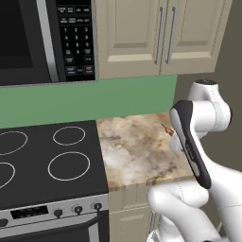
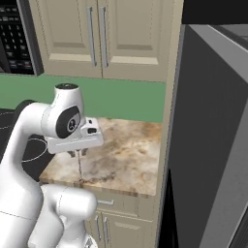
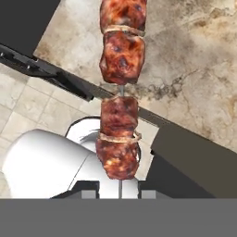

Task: Store the kebab skewer in the freezer for long-term storage. Close the freezer door after placing the cooked food.

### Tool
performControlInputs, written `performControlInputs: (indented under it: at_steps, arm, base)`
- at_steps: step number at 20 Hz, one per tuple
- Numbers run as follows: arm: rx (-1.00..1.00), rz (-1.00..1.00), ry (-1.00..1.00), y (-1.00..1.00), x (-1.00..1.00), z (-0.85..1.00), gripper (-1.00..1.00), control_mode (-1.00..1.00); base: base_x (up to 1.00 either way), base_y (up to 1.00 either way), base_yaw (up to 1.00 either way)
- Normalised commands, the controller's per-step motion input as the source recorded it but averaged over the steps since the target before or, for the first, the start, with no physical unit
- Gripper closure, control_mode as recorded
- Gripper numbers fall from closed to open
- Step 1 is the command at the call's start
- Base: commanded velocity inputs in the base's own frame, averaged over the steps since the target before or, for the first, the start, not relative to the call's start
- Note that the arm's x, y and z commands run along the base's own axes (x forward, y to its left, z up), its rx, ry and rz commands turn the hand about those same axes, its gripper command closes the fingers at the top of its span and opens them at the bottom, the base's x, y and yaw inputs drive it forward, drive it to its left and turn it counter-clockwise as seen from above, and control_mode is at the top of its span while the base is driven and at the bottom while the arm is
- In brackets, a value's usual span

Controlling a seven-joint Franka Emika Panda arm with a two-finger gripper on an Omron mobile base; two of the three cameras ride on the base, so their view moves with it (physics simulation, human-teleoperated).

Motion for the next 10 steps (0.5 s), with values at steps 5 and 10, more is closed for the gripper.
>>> performControlInputs:
  at_steps: [5, 10]
  arm:
    - [-0.03, 0.2, 0.02, 0.0, -0.42, 0.11, 1.0, -1.0]
    - [0.0, 0.2, 0.07, 0.0, -0.3, 0.0, 1.0, -1.0]
  base:
    - [0.0, 0.0, 0.0]
    - [0.0, 0.0, 0.0]
